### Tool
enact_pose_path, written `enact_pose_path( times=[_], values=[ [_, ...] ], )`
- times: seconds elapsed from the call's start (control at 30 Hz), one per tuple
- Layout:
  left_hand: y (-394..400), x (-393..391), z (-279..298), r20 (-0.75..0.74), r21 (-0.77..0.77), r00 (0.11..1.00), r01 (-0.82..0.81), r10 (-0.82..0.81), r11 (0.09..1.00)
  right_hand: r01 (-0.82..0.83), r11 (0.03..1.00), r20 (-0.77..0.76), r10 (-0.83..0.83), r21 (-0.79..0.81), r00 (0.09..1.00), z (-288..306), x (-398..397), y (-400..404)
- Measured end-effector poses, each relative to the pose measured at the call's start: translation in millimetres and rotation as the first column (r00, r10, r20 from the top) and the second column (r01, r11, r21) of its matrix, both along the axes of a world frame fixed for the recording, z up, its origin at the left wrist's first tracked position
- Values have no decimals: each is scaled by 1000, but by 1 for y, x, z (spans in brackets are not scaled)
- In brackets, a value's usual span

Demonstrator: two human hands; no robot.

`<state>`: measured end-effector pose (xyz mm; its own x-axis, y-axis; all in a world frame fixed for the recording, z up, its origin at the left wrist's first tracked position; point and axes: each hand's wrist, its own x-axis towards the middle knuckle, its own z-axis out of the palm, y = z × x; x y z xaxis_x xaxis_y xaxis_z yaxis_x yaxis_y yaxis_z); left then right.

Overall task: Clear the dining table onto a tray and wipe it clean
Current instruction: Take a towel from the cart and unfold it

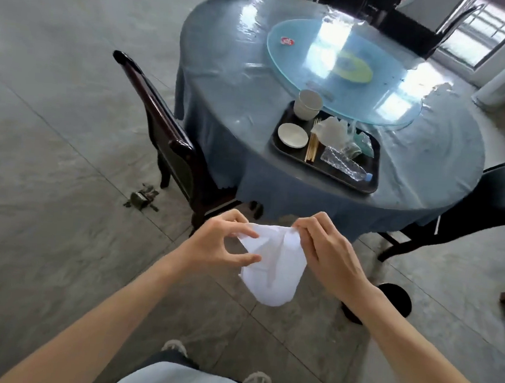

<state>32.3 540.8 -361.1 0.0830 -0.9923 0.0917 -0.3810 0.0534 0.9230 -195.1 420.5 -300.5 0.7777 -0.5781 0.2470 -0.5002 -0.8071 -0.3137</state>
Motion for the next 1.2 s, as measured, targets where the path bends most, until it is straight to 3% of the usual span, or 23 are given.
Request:
enact_pose_path(
  times=[0.2,0.43,0.57,0.73,0.83,0.9,1.03,1.2],
  values=[
    [27,56,0,92,74,992,-95,88,993,-40,994,87,31,101,996,-4,89,8],
    [26,111,-9,218,-11,925,-318,313,948,-130,984,129,114,123,985,-13,205,17],
    [22,180,-24,174,-29,886,-432,430,901,-210,964,113,193,163,975,-21,269,7],
    [18,309,-31,206,0,922,-336,329,942,-306,884,-115,366,355,924,-44,353,-28],
    [5,379,-25,254,32,936,-262,246,965,-273,875,-428,442,400,788,-53,413,-52],
    [-4,418,-17,256,55,950,-200,180,978,-265,865,-533,476,425,700,-51,452,-64],
    [-31,502,-3,306,89,940,-187,152,978,-310,861,-556,500,404,664,-48,533,-86],
    [-61,603,3,314,111,934,-212,169,971,-349,889,-525,458,297,717,-47,620,-116]
  ],
)
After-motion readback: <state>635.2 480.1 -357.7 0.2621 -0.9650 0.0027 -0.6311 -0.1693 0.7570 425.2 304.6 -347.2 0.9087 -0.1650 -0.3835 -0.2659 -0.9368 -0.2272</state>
